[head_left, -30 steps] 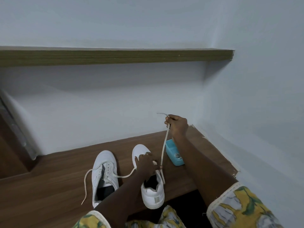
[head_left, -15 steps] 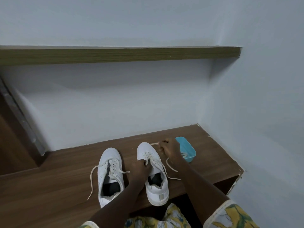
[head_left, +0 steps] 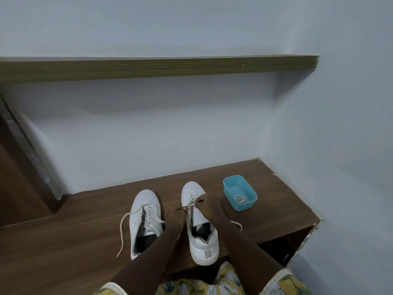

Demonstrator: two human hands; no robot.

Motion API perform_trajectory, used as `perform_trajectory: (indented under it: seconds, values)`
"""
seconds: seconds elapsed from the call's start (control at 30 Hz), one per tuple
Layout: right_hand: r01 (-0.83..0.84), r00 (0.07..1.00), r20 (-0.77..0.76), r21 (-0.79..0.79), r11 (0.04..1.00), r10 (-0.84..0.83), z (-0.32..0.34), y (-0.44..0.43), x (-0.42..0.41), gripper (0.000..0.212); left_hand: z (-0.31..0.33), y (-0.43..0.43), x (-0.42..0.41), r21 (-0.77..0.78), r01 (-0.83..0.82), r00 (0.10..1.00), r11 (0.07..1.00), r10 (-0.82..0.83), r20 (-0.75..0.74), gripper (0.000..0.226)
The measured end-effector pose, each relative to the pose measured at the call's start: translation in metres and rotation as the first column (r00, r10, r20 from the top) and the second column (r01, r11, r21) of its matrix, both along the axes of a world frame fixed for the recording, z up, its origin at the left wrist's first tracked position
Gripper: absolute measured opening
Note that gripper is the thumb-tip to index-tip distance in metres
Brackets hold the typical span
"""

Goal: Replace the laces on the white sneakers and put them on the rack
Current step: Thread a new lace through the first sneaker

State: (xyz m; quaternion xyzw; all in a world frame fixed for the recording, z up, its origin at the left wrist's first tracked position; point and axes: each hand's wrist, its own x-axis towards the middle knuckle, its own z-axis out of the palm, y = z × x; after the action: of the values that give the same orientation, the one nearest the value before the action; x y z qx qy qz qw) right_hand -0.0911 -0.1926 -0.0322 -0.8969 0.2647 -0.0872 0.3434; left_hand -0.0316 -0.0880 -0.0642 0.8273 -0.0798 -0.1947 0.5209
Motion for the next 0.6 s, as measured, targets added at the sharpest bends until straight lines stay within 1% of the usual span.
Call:
perform_trajectory:
  seconds: [0.13,0.3,0.43,0.6]
  values:
    - [-0.008,0.999,-0.047,-0.056,0.998,0.005,-0.0044,0.0011,0.0032,0.025,-0.0042,0.0007,0.0060,-0.010,-0.013,1.000,1.000,0.013,0.014,0.027]
    - [-0.015,0.998,-0.066,-0.082,0.997,0.010,-0.0069,0.0041,0.0011,0.025,-0.0093,0.0019,0.0096,-0.011,-0.028,1.000,1.000,0.028,-0.002,0.026]
    - [-0.055,0.997,-0.066,-0.100,0.993,0.049,-0.0057,0.0067,-0.0006,0.025,-0.0100,0.0029,0.0093,-0.034,-0.037,0.999,0.999,0.037,0.003,0.031]
    - [-0.112,0.989,-0.112,-0.177,0.978,0.093,-0.0002,0.0102,-0.0002,0.028,-0.0088,0.0031,0.0071,-0.048,-0.066,0.998,0.997,0.064,-0.025,0.029]
